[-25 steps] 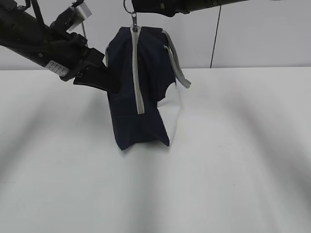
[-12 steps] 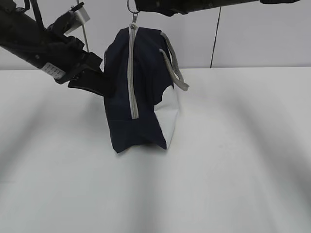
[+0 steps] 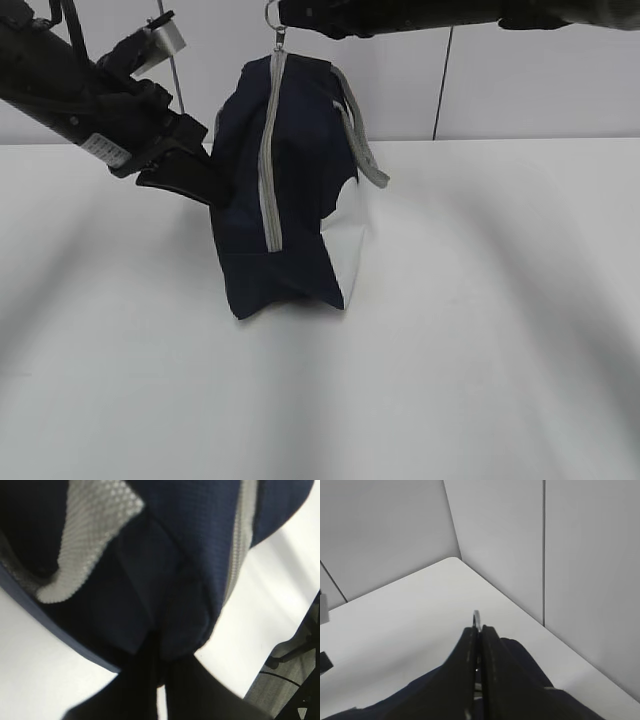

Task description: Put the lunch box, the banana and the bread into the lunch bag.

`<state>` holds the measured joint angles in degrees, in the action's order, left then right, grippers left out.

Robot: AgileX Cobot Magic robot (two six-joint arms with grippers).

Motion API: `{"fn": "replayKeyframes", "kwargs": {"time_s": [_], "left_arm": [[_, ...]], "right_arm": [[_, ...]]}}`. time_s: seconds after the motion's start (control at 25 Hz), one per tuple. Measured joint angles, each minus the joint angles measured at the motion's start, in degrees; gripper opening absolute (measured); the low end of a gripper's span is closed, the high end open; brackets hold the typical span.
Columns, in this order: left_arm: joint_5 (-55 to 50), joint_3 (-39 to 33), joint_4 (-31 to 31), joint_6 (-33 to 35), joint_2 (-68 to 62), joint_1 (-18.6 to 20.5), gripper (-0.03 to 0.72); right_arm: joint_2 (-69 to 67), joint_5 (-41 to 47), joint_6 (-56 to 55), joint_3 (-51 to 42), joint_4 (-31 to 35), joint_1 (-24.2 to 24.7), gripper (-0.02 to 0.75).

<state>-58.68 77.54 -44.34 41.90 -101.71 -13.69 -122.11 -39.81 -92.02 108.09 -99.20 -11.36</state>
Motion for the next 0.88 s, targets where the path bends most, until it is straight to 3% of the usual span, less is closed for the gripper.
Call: {"fn": "replayKeyframes", "kwargs": {"time_s": [0.52,0.88], "left_arm": [[-3.88,0.0,1.5,-0.06,0.0,0.0,0.002],[-6.12,0.0,4.29,-1.47,0.0,0.0,0.002]], "right_arm": [[-15.66,0.35,-6.77,18.16,-0.1,0.81,-0.016],[-22.39,-0.17,-14.29,25.14,0.37,1.09,-0.016]]}}
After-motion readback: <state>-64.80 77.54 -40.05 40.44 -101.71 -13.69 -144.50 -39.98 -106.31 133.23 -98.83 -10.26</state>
